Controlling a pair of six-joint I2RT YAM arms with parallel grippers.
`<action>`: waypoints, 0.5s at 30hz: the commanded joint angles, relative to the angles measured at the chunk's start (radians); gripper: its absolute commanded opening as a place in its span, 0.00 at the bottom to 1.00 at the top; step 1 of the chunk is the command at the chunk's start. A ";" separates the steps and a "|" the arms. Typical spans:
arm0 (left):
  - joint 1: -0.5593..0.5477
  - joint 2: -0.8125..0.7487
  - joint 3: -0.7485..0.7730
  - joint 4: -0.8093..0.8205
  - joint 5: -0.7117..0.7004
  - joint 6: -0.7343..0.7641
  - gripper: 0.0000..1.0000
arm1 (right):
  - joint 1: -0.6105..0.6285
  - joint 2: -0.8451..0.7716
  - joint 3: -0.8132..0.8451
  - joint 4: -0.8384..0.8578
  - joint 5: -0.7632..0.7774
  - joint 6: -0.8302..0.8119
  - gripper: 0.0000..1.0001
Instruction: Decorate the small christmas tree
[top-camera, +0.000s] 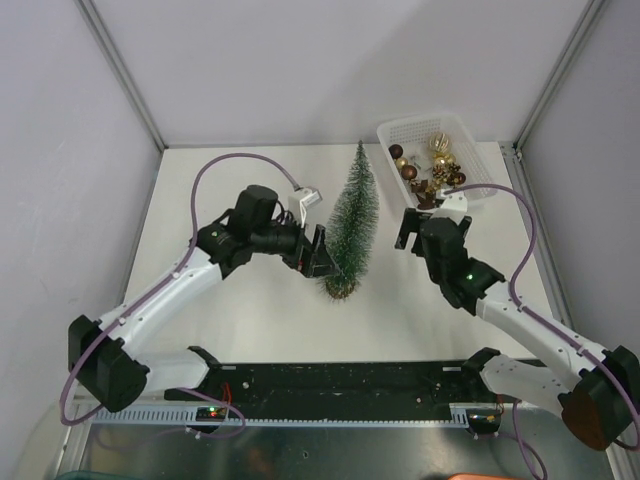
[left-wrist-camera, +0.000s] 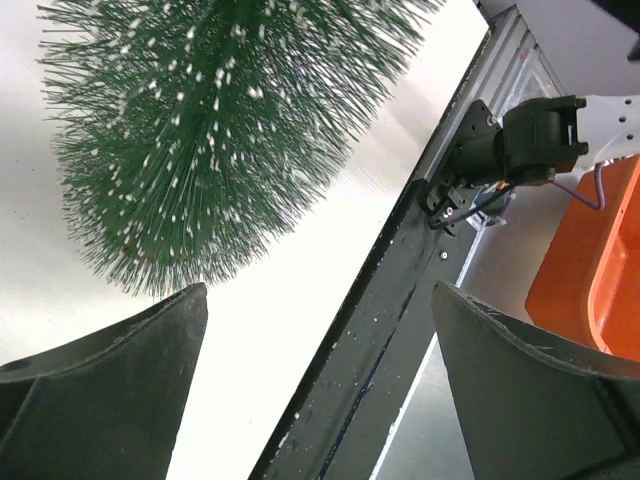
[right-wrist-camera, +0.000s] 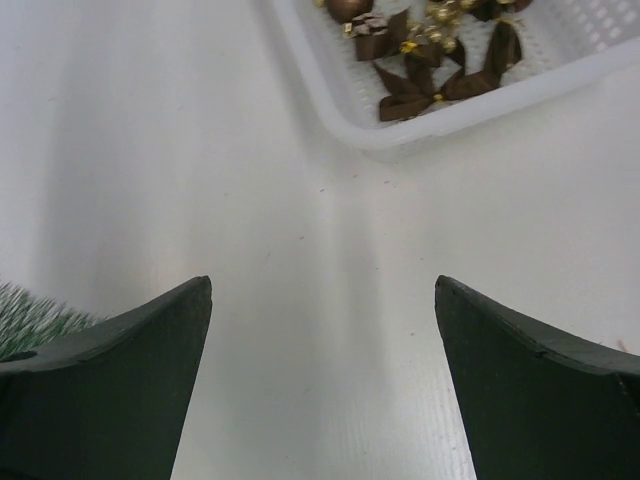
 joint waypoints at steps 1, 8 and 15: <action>0.026 -0.067 0.065 -0.067 0.023 0.065 0.99 | -0.087 0.051 0.096 -0.026 0.036 -0.009 0.97; 0.162 -0.120 0.159 -0.152 0.055 0.126 1.00 | -0.299 0.250 0.247 -0.035 0.028 -0.012 0.97; 0.360 -0.109 0.229 -0.159 0.050 0.134 1.00 | -0.443 0.468 0.385 -0.068 0.129 0.017 0.97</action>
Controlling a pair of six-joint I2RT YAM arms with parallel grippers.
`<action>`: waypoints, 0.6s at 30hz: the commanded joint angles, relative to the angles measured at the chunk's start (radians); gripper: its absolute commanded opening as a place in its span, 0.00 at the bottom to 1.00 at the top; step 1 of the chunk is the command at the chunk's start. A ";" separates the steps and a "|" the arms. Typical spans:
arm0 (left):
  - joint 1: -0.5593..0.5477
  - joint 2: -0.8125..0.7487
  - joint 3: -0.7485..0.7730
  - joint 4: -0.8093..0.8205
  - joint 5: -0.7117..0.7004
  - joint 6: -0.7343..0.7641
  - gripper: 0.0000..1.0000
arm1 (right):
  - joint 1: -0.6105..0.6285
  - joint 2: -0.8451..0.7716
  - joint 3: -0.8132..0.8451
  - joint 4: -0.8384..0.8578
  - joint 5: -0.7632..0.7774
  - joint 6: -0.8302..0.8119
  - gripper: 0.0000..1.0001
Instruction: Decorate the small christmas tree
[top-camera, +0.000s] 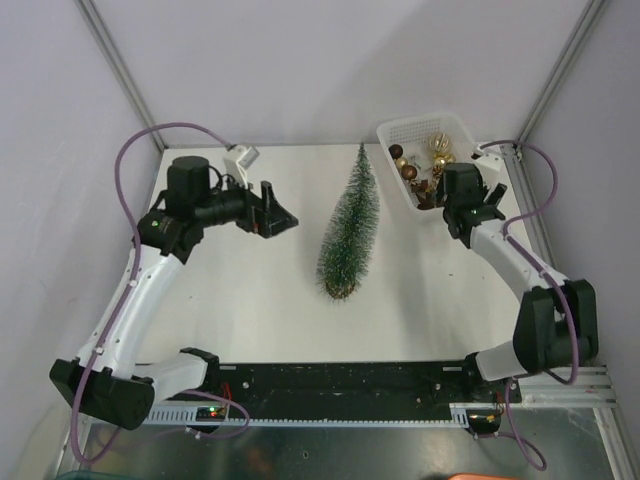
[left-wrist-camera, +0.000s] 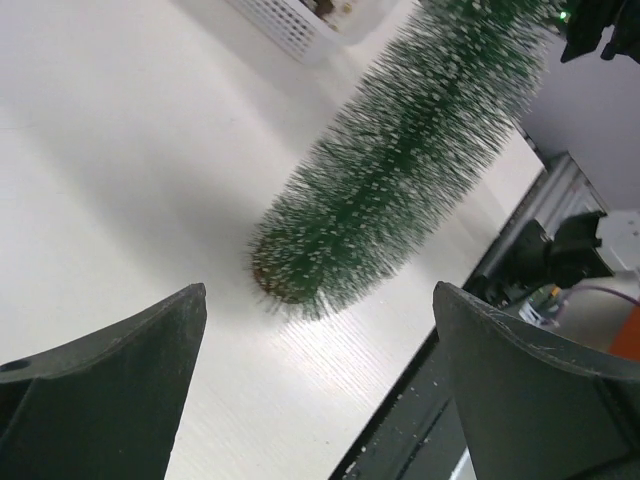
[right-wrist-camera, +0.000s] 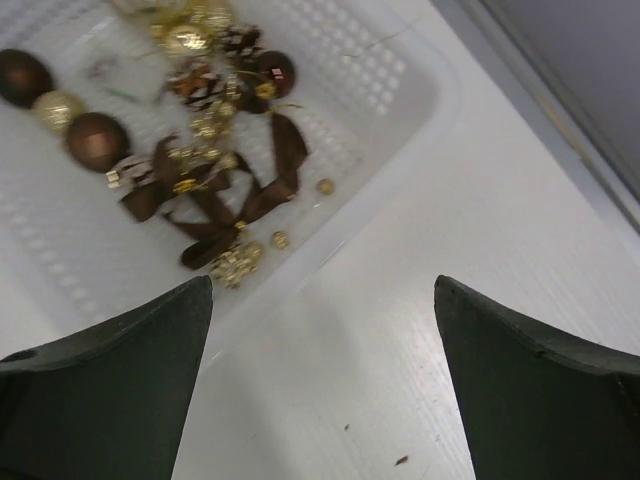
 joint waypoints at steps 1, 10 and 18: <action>0.073 0.001 0.057 -0.018 0.014 0.032 1.00 | -0.069 0.091 0.077 -0.028 0.102 0.026 0.97; 0.086 0.058 0.055 -0.018 -0.037 0.024 1.00 | -0.142 0.201 0.088 -0.014 0.113 0.107 0.97; 0.086 0.061 0.029 -0.018 -0.063 0.049 1.00 | -0.166 0.236 0.087 -0.057 0.083 0.159 0.95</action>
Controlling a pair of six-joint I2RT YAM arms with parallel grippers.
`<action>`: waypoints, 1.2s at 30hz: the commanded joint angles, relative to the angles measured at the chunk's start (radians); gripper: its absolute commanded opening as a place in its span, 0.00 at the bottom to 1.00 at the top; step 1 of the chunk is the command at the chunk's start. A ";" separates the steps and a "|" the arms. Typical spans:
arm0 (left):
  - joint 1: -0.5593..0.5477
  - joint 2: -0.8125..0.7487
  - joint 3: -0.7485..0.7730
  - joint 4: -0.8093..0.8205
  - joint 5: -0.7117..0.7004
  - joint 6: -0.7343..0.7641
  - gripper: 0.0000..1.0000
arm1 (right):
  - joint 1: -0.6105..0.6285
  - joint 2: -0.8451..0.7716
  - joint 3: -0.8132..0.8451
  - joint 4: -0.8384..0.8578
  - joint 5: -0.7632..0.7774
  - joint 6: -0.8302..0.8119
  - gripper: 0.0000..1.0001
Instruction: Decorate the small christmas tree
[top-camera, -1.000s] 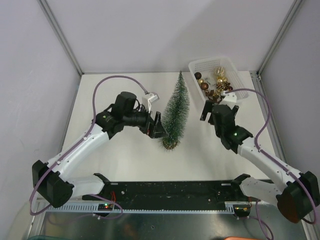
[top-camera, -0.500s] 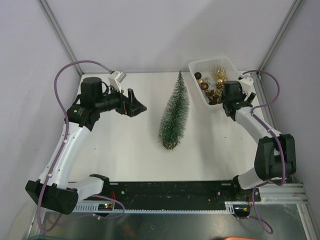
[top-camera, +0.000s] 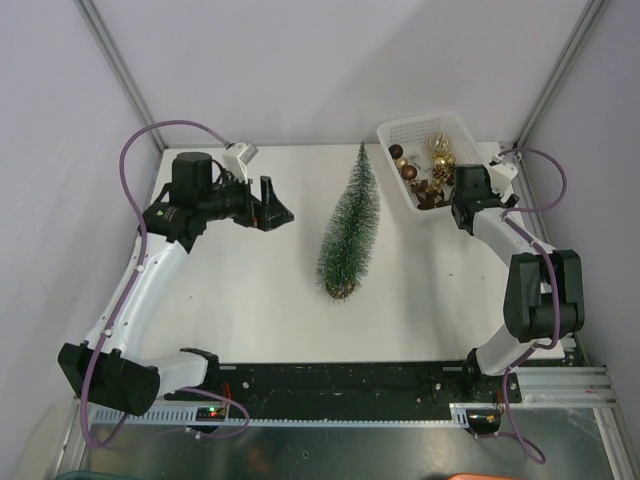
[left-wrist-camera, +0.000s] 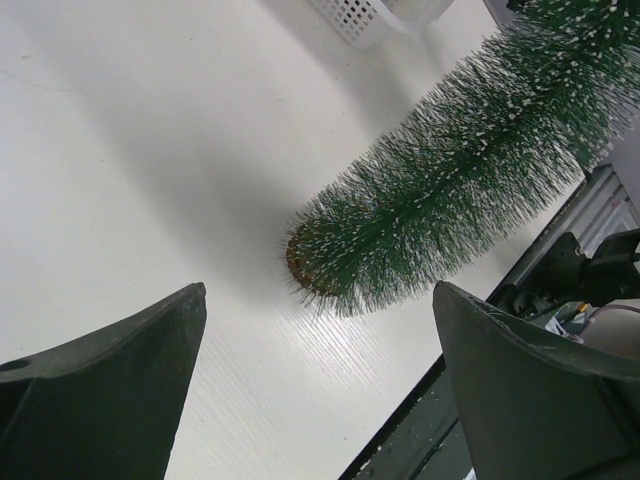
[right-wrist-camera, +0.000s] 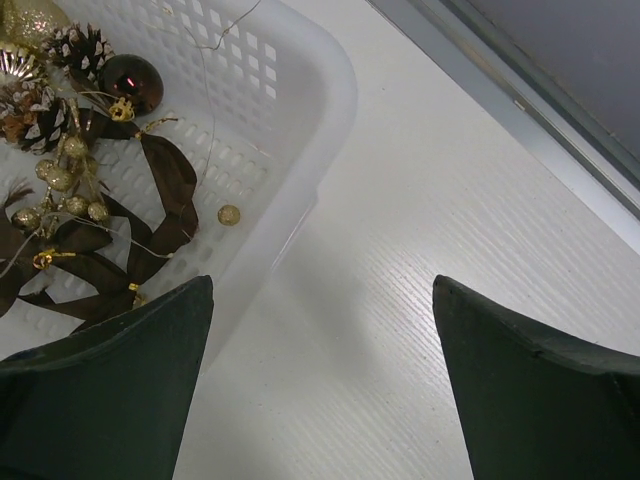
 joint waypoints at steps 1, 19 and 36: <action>0.006 -0.009 0.002 0.008 -0.017 0.036 1.00 | -0.010 0.024 0.032 -0.050 0.015 0.057 0.94; 0.006 -0.010 -0.033 0.016 0.006 0.046 1.00 | 0.004 -0.180 -0.102 0.046 -0.064 0.065 0.87; 0.005 -0.002 -0.030 0.026 -0.012 0.040 1.00 | 0.026 -0.008 -0.041 -0.025 -0.050 0.128 0.86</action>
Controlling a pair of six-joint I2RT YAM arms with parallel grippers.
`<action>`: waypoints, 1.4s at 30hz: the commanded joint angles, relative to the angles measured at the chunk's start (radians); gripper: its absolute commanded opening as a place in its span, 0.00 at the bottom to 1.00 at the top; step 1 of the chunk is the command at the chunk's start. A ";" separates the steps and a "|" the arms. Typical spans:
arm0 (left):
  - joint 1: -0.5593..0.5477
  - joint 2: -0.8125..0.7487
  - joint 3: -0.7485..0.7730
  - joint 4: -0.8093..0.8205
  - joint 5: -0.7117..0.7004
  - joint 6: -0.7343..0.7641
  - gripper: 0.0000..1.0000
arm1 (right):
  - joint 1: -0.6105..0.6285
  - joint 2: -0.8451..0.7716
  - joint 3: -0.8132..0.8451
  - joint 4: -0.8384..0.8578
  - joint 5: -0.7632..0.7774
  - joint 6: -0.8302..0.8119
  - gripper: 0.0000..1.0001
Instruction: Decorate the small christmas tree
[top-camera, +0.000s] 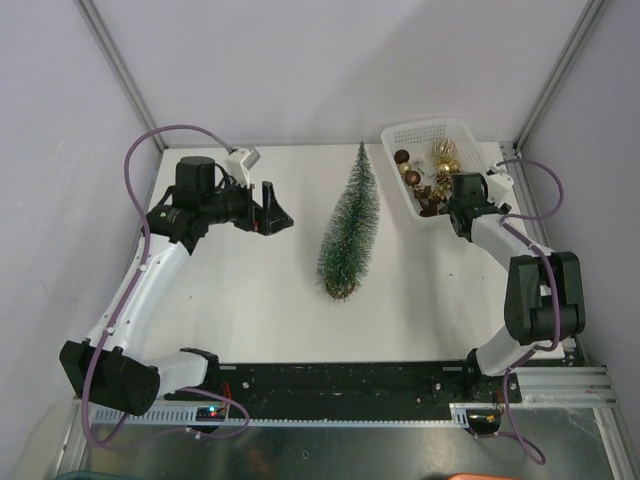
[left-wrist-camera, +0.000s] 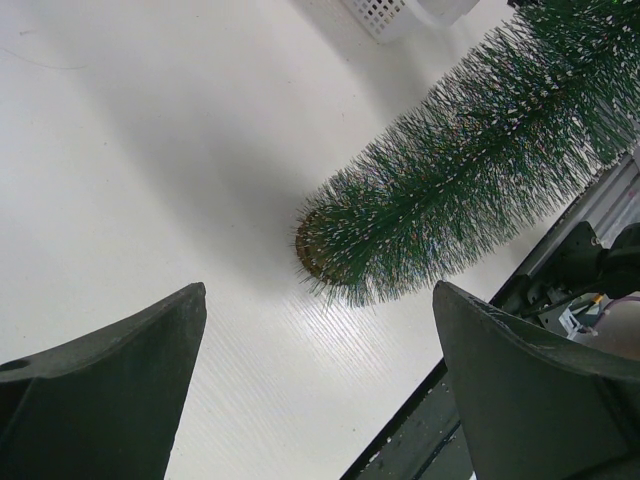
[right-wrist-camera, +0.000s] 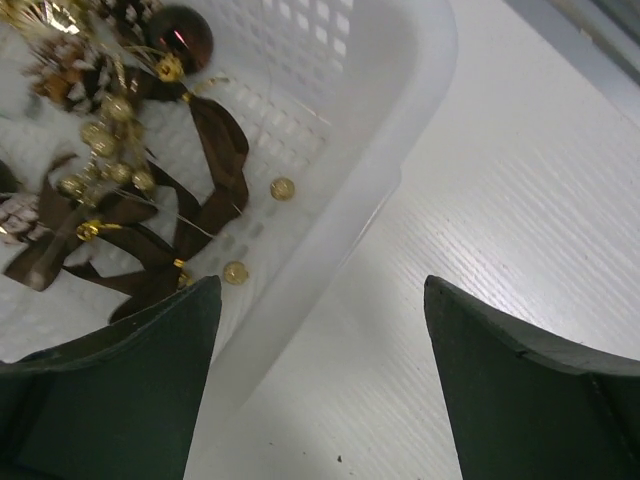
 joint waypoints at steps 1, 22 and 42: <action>0.006 -0.001 0.010 0.025 0.001 0.013 1.00 | 0.019 0.022 0.023 -0.059 0.054 0.042 0.86; 0.006 0.002 -0.001 0.029 0.022 0.016 1.00 | 0.138 -0.760 -0.453 -0.383 0.077 0.242 0.84; 0.005 0.085 0.033 0.028 -0.016 0.050 1.00 | 0.046 -0.162 0.143 -0.039 -0.125 0.009 0.84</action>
